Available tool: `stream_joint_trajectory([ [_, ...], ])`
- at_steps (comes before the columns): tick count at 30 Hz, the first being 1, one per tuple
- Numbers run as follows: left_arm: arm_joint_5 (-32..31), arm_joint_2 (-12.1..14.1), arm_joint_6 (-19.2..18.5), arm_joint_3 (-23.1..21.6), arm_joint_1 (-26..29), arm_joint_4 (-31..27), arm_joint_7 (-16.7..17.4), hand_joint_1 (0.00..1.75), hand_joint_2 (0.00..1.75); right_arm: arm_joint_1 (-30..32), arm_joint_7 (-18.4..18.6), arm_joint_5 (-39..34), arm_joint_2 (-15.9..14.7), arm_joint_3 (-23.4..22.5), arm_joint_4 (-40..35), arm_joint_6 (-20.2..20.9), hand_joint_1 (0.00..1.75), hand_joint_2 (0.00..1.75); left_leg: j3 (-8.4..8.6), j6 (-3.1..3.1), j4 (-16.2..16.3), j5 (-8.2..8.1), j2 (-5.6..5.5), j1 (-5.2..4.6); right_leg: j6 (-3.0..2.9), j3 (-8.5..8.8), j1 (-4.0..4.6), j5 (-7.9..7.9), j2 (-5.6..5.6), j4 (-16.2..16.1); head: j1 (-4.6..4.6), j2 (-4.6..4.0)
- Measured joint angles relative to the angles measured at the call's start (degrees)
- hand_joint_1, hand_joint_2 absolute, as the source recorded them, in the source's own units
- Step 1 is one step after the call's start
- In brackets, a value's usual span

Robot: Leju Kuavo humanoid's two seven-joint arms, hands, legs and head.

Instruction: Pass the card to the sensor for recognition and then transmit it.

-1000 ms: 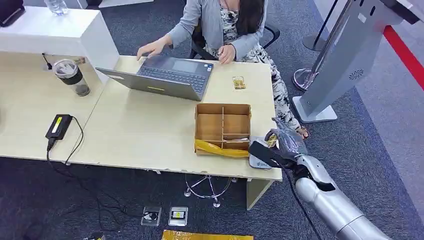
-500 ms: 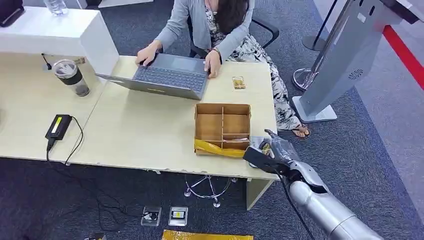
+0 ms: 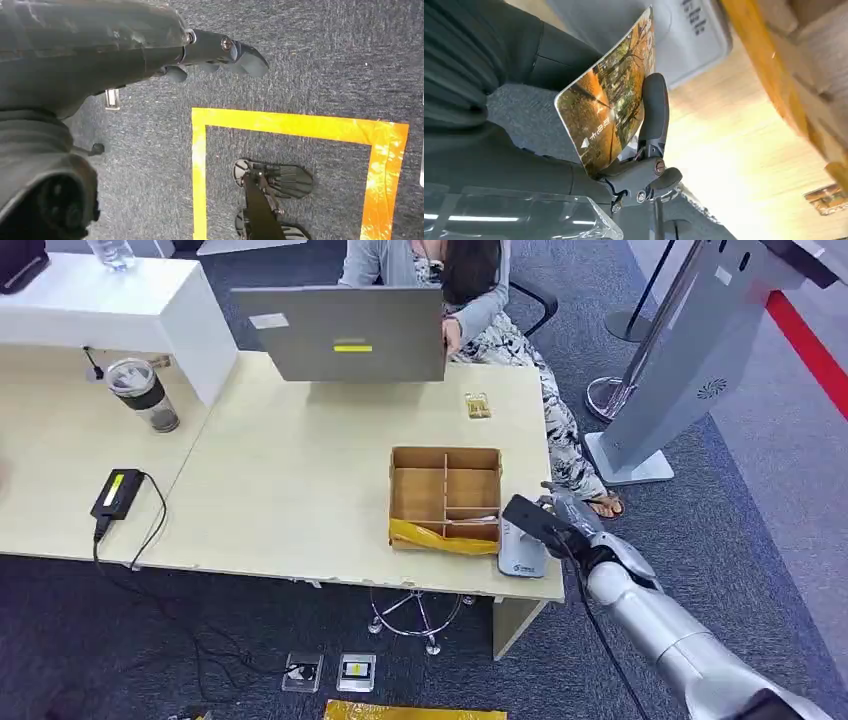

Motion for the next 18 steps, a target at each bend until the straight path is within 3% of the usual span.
stream_joint_trajectory([
  [8,-0.5,0.39,-0.61,-0.02,0.02,0.0,-0.02,0.0,0.0,-3.91,0.94,1.9,0.07,-0.48,2.18,0.09,1.75,1.75,-0.01,0.0,0.0,0.0,0.01,0.0,0.0,-0.03,0.0,0.01,0.02,0.0,0.02,0.0],
  [18,-2.27,1.22,-1.88,-0.31,0.02,0.0,-1.92,0.0,0.0,-13.83,2.71,8.3,-0.55,-0.9,2.42,2.97,1.75,1.75,-0.02,-0.02,0.0,0.02,0.09,0.01,-0.01,0.0,0.0,0.05,0.1,0.03,0.02,0.0],
])
